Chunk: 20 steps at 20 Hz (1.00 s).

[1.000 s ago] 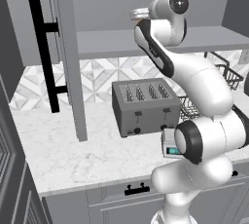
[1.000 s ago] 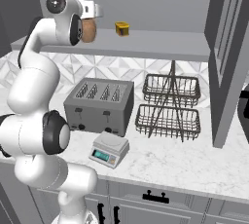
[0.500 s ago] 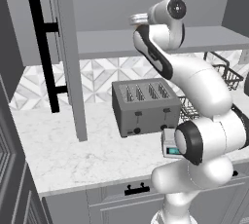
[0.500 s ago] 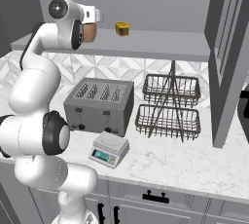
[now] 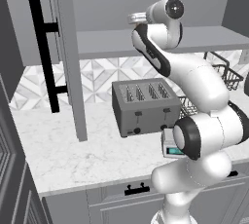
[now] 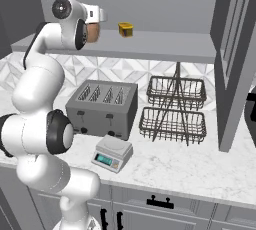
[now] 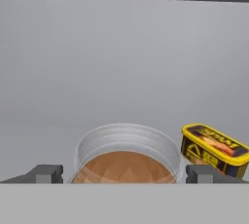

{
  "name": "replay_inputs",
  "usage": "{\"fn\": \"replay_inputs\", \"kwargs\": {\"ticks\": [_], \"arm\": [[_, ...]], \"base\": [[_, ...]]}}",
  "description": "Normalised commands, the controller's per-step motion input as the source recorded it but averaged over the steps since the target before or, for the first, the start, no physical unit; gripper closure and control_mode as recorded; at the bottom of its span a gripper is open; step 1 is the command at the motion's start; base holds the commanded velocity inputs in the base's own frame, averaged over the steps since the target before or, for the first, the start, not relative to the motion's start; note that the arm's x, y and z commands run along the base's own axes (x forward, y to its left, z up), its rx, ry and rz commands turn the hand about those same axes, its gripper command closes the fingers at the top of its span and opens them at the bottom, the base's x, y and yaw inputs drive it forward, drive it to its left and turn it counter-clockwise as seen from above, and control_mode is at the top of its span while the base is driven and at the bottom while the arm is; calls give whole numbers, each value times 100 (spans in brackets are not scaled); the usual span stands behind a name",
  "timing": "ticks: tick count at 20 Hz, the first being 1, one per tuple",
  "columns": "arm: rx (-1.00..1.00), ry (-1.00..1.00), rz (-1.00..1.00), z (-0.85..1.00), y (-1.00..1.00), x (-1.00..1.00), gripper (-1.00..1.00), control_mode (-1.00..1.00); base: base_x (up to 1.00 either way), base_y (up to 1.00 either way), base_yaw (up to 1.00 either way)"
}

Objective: Pick the honey bottle and place it on the digital scale for weighing, and close the cabinet.

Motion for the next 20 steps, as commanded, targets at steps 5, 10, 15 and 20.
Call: {"fn": "replay_inputs", "kwargs": {"ticks": [5, 10, 15, 20], "arm": [[0, 0, 0, 0, 0, 0, 100, -100], [0, -10, 0, 13, 0, -29, 100, -100], [2, -31, 0, 25, 0, -86, 100, -100], [3, -35, 0, 17, 0, -94, 100, -100]], "base": [[0, 0, 0], [0, 0, 0], [0, 0, 0], [0, 0, 0]]}}
